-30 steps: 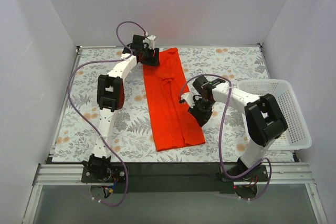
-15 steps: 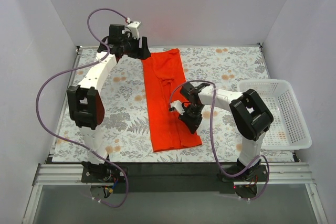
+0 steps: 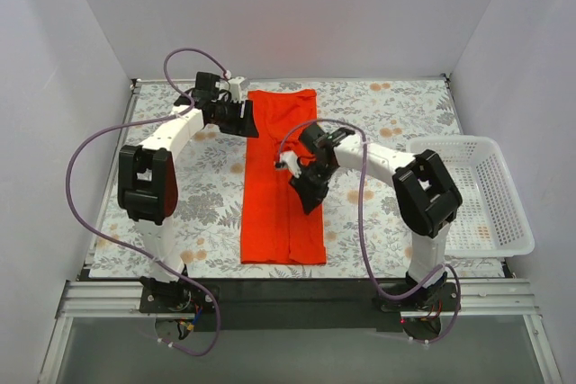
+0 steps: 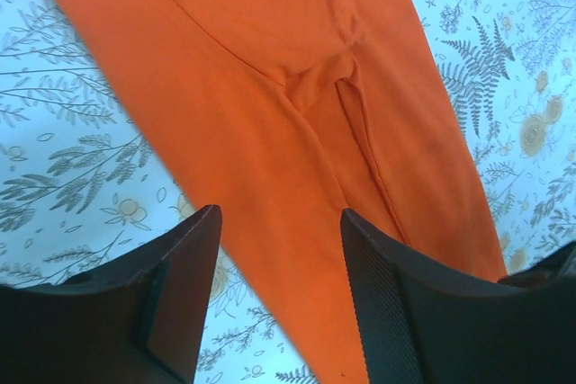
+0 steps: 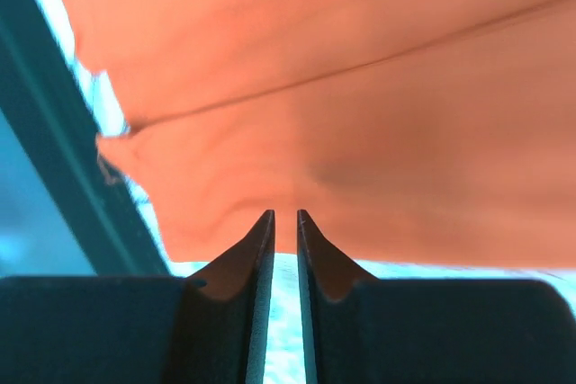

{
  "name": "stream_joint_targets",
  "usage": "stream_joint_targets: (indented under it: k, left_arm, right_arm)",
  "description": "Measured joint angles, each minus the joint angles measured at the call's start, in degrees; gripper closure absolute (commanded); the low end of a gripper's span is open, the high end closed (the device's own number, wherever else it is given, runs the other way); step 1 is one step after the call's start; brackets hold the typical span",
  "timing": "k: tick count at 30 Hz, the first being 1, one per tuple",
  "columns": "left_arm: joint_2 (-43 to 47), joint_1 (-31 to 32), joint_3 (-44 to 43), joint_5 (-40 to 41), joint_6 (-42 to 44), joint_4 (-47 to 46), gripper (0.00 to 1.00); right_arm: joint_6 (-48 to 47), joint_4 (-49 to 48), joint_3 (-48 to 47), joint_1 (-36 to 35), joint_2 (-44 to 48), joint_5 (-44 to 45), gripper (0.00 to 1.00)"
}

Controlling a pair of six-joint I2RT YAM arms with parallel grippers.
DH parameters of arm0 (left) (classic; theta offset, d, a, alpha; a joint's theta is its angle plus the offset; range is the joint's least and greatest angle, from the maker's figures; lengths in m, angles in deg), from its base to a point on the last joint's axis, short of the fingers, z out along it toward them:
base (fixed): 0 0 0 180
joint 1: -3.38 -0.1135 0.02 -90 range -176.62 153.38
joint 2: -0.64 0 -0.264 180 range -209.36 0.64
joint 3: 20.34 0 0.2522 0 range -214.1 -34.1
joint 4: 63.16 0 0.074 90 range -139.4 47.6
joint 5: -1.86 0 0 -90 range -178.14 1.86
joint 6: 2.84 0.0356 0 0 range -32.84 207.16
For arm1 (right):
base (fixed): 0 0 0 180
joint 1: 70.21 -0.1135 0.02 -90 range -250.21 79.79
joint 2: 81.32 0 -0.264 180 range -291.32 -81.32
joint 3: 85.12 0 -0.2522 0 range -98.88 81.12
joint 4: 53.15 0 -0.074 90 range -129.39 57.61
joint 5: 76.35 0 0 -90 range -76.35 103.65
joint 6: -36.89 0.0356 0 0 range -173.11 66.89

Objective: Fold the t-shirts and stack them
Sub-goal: Fold the tshirt

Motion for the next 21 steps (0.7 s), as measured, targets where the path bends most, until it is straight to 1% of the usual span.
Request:
stream_joint_targets:
  k: [2, 6, 7, 12, 17, 21]
  left_arm:
    - [-1.3, 0.0, -0.2, -1.4, -0.9, 0.0, 0.51]
    - [-6.4, 0.0, -2.7, -3.3, -3.3, -0.3, 0.69]
    - [-8.0, 0.0, -3.4, -3.4, -4.1, -0.7, 0.70]
    - [-14.6, 0.0, -6.2, -3.4, -6.2, -1.3, 0.72]
    - [-16.8, 0.0, -6.8, -3.1, -7.2, -1.3, 0.72]
    - [-19.4, 0.0, -8.8, -3.1, -7.6, -1.7, 0.72]
  right_arm:
    - [0.4, -0.3, -5.0, 3.8, 0.0, -0.9, 0.82]
    - [3.1, -4.0, -16.7, 11.0, -1.7, 1.0, 0.99]
    - [3.9, -5.4, -19.3, 12.3, -3.0, 1.9, 0.99]
    - [7.9, -10.0, -29.8, 15.3, -13.7, 6.3, 0.99]
    - [10.2, -11.2, -32.3, 15.4, -22.9, 10.1, 0.99]
    - [11.6, -11.6, -36.4, 15.6, -25.1, 13.5, 0.99]
